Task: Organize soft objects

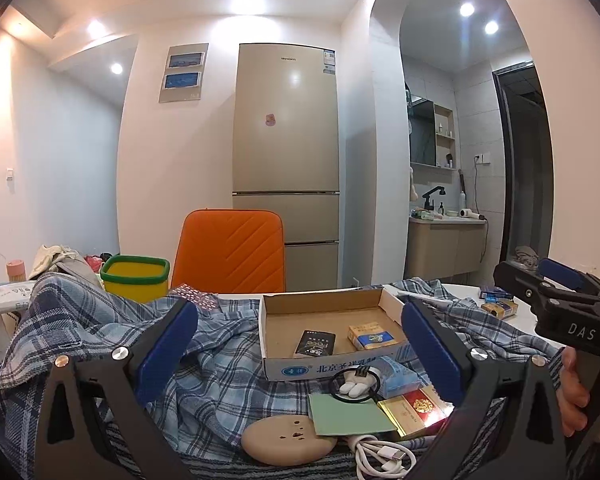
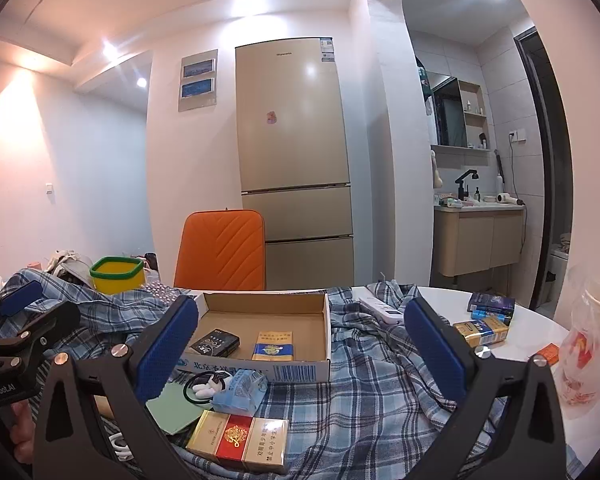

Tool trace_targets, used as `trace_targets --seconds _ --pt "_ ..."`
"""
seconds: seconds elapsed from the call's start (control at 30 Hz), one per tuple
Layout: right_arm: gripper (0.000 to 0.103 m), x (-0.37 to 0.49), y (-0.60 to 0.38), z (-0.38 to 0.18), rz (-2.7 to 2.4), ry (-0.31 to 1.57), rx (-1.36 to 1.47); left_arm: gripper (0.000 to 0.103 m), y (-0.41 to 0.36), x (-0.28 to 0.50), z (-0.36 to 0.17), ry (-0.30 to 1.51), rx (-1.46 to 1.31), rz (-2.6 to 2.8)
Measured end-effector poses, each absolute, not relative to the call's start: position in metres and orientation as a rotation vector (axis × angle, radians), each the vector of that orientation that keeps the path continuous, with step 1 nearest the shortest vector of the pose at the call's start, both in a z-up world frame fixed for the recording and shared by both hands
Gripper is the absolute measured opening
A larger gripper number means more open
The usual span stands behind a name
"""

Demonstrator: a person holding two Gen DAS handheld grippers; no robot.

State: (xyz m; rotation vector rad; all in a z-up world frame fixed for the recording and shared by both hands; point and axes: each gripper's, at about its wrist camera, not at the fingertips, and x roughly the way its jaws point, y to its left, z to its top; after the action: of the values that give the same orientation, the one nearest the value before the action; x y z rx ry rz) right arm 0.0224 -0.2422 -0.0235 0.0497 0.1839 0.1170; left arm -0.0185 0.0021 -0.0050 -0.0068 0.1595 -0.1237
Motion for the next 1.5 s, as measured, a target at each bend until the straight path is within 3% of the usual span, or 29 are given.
trace_targets --seconds 1.1,1.5 --pt "0.103 0.024 -0.246 -0.023 0.106 0.209 0.062 0.103 0.002 -0.019 -0.006 0.161 -0.006 -0.121" --pt "0.103 0.022 -0.246 -0.022 0.099 0.208 0.062 0.103 0.010 -0.009 -0.008 0.242 -0.054 -0.143"
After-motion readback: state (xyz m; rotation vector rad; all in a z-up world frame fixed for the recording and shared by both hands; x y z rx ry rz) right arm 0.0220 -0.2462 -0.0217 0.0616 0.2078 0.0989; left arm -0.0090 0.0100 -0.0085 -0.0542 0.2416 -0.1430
